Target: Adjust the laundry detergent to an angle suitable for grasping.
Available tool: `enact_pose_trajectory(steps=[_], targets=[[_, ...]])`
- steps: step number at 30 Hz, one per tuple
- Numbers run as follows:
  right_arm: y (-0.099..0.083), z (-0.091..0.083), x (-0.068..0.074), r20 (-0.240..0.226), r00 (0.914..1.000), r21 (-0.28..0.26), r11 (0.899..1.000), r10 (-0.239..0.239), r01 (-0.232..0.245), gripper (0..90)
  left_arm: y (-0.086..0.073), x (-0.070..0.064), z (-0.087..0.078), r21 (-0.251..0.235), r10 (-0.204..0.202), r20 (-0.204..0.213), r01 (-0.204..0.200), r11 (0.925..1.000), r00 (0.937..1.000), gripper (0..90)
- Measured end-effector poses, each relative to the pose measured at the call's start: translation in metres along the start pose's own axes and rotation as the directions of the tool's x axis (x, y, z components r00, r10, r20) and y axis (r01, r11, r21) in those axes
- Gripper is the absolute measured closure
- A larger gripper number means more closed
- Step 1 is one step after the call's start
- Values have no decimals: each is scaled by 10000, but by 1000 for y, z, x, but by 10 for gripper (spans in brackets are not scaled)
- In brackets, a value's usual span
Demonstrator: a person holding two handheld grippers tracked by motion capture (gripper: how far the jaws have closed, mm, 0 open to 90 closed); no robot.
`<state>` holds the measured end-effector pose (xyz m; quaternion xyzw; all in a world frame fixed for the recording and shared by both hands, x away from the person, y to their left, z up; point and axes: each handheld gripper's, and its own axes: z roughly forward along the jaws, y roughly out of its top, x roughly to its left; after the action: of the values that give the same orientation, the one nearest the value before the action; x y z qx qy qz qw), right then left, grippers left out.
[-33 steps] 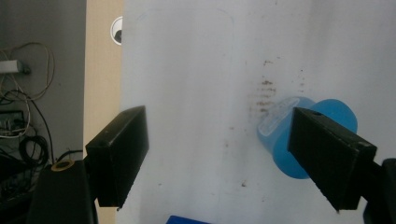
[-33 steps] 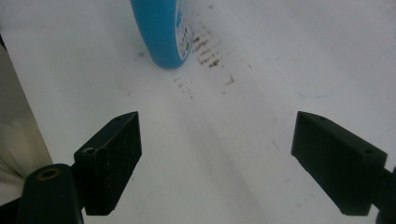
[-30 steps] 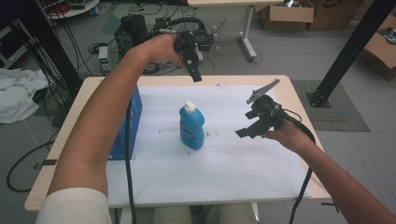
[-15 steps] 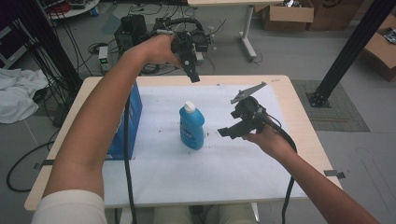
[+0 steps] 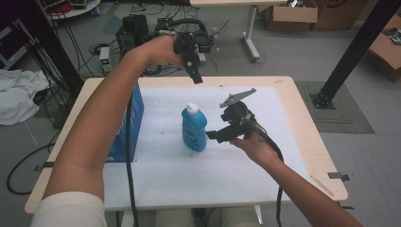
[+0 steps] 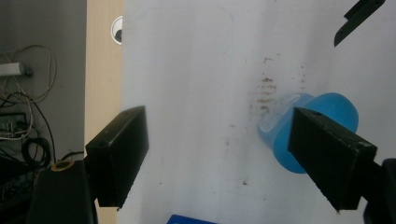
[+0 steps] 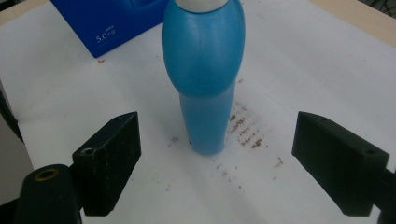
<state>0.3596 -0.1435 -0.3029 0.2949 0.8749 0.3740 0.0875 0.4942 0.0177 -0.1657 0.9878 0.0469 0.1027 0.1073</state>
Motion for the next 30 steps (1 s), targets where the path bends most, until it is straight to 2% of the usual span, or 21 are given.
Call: enact_pose_trajectory(steps=[3,4,12,13,14,30], targets=[[1,9,4,52,10000,-149,9999,42,-41,155,0,1,0,-9,97,-68,-97,10000,9999,214],[1,11,5,88,9999,-210,9998,75,-73,154,-1,0,0,-24,-10,-15,10,10000,10000,214],[1,29,6,171,9995,-358,9991,254,-248,154,-2,2,1,-26,-14,-12,14,10000,10000,214],[1,29,6,171,9995,-358,9991,254,-248,154,-2,3,1,-20,92,-57,-93,10000,9999,214],[2,32,6,229,9994,-402,9989,265,-256,154,-2,2,2,-39,-34,2,34,10000,10000,214],[9,53,7,321,9985,-690,9967,450,-427,154,-3,5,5,51,-4,31,4,10000,10000,214]])
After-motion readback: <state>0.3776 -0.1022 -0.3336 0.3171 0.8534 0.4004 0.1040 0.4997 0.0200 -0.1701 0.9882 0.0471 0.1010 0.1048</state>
